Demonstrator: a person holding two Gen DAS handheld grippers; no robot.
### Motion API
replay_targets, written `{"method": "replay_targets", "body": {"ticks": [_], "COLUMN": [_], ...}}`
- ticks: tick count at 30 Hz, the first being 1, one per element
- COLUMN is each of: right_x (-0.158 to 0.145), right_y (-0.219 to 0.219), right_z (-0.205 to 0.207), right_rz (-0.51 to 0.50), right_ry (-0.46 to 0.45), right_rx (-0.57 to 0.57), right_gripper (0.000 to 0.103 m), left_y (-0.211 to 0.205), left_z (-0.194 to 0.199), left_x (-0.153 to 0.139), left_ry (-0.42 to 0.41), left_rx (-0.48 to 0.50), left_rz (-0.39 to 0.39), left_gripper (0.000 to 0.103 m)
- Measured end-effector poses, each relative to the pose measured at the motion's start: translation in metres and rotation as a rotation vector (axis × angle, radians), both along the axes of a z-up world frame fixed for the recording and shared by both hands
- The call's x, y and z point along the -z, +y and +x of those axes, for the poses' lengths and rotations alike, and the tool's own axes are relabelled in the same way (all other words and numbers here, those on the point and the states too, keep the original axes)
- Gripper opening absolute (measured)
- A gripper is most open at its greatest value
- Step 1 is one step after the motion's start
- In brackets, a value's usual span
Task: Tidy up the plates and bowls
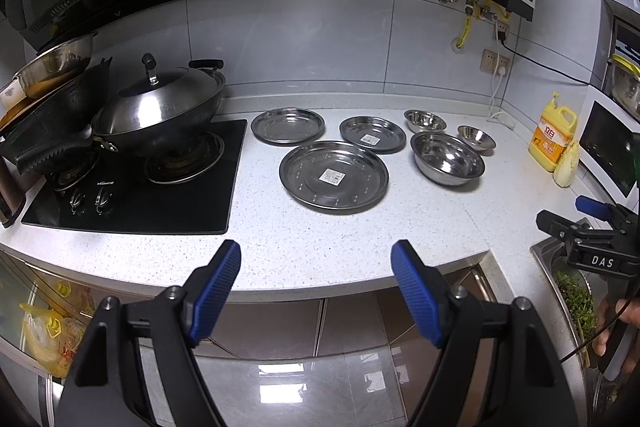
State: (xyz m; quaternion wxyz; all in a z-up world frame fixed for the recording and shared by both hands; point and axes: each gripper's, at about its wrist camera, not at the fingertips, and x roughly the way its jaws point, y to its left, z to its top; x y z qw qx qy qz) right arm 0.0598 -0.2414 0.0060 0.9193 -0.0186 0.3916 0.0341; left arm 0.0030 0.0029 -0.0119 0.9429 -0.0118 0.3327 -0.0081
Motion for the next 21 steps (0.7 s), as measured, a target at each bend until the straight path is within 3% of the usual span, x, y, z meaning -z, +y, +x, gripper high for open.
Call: {"method": "replay_targets", "body": {"ticks": [21], "right_x": [-0.0015], "right_y": [-0.0016], "right_z": [-0.0021], "right_rz": [0.0], "right_ry": [-0.003], "right_rx": [0.01], "right_gripper": [0.102], "left_y": [-0.0003], "left_z": [0.0009], "left_x": [-0.0049], "left_ry": [0.011], "left_rx": [0.012], "left_rz": [-0.008], "left_gripper": [0.077]}}
